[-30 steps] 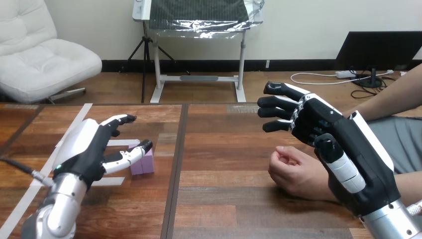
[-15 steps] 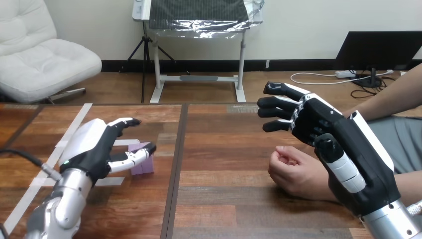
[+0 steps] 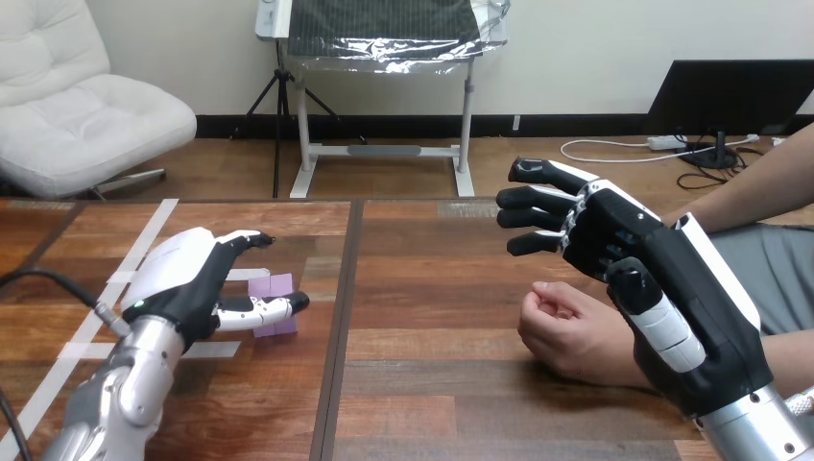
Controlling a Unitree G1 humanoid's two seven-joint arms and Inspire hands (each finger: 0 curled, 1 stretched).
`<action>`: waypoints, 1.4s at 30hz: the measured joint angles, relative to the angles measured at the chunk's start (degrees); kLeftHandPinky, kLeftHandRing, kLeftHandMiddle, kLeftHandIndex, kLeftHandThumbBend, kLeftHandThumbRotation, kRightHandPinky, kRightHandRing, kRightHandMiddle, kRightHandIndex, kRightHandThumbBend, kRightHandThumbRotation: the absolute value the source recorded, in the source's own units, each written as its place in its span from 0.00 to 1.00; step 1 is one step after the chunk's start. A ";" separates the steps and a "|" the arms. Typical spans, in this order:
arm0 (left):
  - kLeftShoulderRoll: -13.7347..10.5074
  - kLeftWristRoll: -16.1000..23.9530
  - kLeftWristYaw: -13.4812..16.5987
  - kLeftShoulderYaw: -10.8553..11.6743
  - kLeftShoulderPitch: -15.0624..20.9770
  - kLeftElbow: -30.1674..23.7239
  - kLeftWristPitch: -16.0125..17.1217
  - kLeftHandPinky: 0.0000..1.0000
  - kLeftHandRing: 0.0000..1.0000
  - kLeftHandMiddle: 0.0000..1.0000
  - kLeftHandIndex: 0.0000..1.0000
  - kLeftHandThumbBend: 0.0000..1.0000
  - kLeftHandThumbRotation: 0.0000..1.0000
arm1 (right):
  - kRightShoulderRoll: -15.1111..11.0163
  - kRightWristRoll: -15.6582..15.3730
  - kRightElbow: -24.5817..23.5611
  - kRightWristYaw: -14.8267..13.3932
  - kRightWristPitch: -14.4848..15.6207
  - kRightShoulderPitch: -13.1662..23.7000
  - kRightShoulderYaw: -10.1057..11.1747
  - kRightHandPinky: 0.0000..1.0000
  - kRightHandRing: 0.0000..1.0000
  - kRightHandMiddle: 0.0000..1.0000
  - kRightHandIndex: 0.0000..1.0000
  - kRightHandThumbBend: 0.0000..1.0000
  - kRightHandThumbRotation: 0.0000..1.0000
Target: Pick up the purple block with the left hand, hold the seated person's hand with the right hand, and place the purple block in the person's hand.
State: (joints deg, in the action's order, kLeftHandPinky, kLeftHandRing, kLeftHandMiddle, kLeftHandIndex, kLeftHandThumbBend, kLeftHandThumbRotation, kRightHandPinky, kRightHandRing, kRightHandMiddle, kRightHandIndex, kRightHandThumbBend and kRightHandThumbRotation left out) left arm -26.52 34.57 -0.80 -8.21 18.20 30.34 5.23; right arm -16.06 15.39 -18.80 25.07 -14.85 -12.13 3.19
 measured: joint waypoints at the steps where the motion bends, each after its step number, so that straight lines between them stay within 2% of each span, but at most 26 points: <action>1: -0.03 0.05 0.03 -0.17 0.27 0.36 0.01 0.90 0.86 0.88 0.84 0.79 0.44 | 0.00 -0.08 0.00 -0.08 -0.03 0.00 0.00 0.69 0.76 0.78 0.82 1.00 0.84; 10: -0.15 0.40 0.31 -1.72 2.89 3.96 0.03 0.89 0.86 0.87 0.84 0.81 0.40 | 0.03 -0.68 0.00 -0.73 -0.46 -0.01 0.00 0.69 0.76 0.77 0.81 1.00 0.84; 20: -0.18 0.96 0.26 -3.23 5.17 7.18 0.02 0.90 0.87 0.87 0.84 0.83 0.41 | 0.03 -0.72 0.00 -0.79 -0.83 -0.01 0.02 0.70 0.77 0.77 0.82 1.00 0.84; 42: -0.20 1.40 -1.88 -5.82 8.68 12.68 -0.95 0.92 0.86 0.86 0.84 0.85 0.39 | 0.03 -0.68 0.00 -0.79 -1.73 -0.01 0.02 0.70 0.76 0.77 0.81 1.00 0.83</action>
State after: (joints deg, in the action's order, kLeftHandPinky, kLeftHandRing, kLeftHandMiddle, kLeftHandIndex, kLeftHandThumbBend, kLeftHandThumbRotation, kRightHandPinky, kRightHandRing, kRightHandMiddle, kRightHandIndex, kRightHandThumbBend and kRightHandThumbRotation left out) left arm -26.72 35.97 -2.68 -14.03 26.88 43.01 4.28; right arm -16.03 14.71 -18.81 24.28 -16.58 -12.15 3.21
